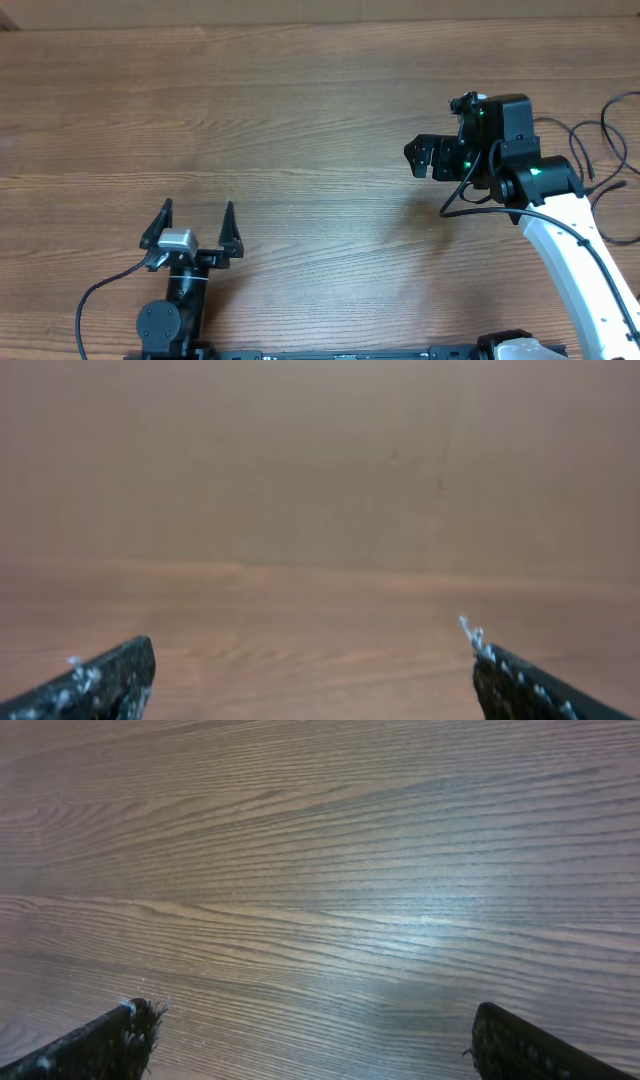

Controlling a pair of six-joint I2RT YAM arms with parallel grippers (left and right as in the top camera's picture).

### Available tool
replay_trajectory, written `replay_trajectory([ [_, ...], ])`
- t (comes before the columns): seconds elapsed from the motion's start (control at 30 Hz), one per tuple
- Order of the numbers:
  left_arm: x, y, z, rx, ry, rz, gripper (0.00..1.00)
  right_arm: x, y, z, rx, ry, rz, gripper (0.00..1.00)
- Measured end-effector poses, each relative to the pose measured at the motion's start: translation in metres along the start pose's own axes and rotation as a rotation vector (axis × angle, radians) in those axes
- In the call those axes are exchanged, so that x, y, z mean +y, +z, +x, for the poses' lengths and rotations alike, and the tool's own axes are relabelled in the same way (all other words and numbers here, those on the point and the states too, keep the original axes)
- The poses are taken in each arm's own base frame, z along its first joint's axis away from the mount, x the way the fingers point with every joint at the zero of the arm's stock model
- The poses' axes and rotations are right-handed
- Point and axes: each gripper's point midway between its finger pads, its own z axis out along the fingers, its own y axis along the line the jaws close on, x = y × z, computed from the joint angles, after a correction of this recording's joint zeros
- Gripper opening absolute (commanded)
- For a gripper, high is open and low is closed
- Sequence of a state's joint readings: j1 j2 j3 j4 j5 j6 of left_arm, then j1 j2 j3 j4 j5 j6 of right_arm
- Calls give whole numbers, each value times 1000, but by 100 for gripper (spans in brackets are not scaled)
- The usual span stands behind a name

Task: Untangle cables

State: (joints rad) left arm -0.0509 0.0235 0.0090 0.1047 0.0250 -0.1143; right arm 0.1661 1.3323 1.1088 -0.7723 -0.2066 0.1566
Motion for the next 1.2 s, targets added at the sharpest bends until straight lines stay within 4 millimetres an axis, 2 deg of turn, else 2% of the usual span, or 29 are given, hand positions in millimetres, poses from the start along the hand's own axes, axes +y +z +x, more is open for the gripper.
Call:
replay_trajectory([
  [0.33,23,-5,40,162,-4,-89,99,0,0,0,0,0,0,100],
  [1.2,24,-5,39,161,7,-91,100,0,0,0,0,0,0,100],
])
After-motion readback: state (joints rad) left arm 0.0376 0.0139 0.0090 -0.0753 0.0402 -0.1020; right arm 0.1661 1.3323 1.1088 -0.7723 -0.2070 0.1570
